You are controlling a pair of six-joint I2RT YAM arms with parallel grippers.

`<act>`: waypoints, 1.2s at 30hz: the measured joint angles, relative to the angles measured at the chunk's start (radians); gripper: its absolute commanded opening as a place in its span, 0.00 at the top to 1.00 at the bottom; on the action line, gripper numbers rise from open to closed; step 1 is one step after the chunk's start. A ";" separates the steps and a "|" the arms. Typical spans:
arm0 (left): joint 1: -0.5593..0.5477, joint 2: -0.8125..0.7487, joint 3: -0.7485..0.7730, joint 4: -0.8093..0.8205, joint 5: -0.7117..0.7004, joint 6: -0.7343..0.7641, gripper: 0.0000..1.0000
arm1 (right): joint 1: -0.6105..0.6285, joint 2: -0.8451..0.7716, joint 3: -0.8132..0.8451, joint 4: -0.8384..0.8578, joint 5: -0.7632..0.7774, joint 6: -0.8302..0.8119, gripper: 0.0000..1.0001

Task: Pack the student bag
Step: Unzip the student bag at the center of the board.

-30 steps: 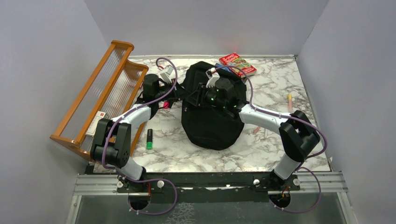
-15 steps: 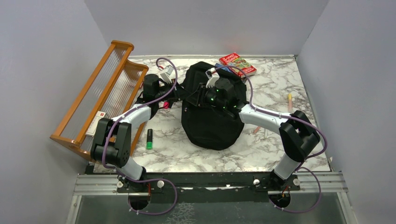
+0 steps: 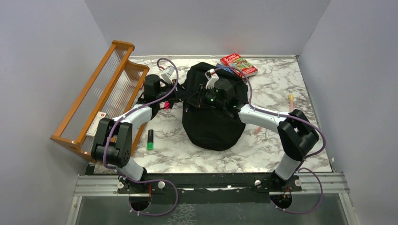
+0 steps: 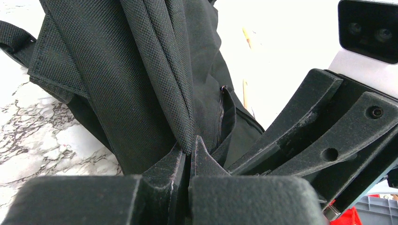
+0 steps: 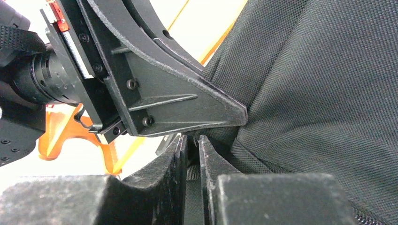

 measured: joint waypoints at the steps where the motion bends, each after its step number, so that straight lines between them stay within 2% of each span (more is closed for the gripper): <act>1: 0.000 0.002 0.000 0.000 0.000 0.000 1.00 | 0.000 0.002 0.003 0.000 -0.003 0.001 0.87; 7: 0.002 0.002 0.000 0.000 0.000 0.000 1.00 | 0.000 0.002 0.003 0.008 -0.010 -0.003 0.99; 13: 0.003 0.003 0.000 0.000 0.002 -0.001 1.00 | -0.001 -0.011 -0.040 0.080 -0.046 -0.035 1.00; 22: 0.003 0.006 0.000 0.000 0.002 -0.001 1.00 | -0.001 -0.079 -0.133 0.242 -0.213 -0.093 0.99; 36: 0.014 0.011 0.000 0.001 0.017 -0.020 1.00 | -0.001 -0.080 -0.183 0.310 -0.480 -0.122 0.99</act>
